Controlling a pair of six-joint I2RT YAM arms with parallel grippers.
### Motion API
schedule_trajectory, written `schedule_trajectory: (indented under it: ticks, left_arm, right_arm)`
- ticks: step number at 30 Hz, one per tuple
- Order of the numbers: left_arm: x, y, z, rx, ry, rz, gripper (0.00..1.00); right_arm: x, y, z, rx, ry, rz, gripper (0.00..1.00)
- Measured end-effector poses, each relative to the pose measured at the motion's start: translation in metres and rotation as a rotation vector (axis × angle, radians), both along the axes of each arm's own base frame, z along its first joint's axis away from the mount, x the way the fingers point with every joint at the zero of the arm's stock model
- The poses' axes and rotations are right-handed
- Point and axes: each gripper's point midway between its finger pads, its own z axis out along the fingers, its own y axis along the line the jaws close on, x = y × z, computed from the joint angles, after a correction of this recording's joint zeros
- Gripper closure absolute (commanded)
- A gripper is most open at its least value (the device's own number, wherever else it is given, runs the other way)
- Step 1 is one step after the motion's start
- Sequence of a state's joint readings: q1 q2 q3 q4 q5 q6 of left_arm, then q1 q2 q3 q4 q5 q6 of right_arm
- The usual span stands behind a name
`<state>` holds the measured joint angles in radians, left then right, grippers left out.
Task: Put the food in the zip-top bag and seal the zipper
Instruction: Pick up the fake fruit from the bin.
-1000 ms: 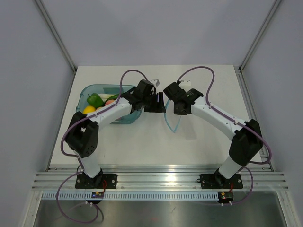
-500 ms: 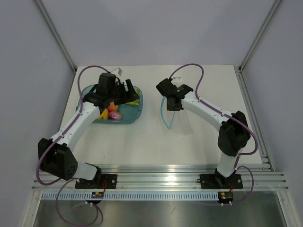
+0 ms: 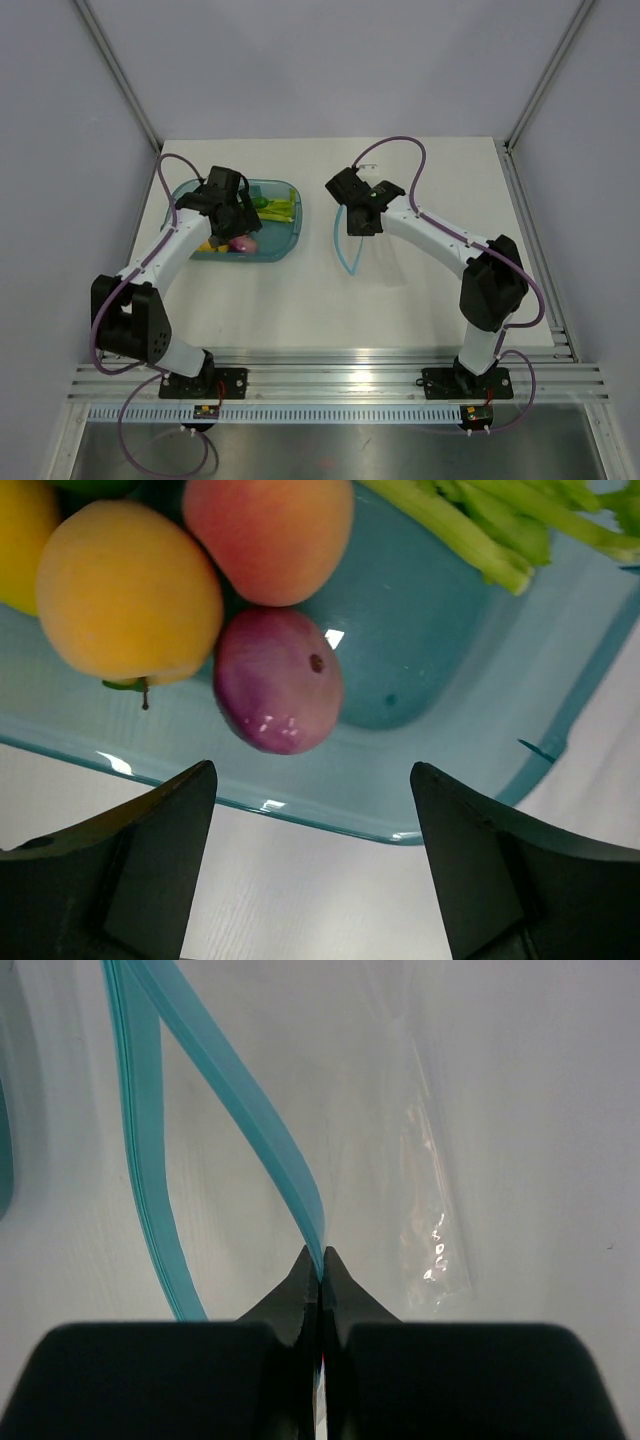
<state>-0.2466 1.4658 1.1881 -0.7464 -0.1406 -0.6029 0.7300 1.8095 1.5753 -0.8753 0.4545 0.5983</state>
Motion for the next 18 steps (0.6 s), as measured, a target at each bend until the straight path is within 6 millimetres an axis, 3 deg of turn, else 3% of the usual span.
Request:
schedule_trajectory:
  ticks: [7,13,18]
  left_arm:
    - [0.000,0.014,-0.024,0.048,0.067,0.127,0.23]
    - [0.006,0.014,-0.042,0.032,0.093,0.194,0.20]
    - [0.012,0.011,-0.058,0.013,0.096,0.233,0.26]
  right_arm:
    - [-0.002,0.000,-0.002,0.007,-0.002,0.005,1.00]
    - [-0.002,0.001,0.001,0.017,-0.011,0.006,1.00]
    - [-0.003,0.002,0.002,0.022,-0.010,0.010,1.00]
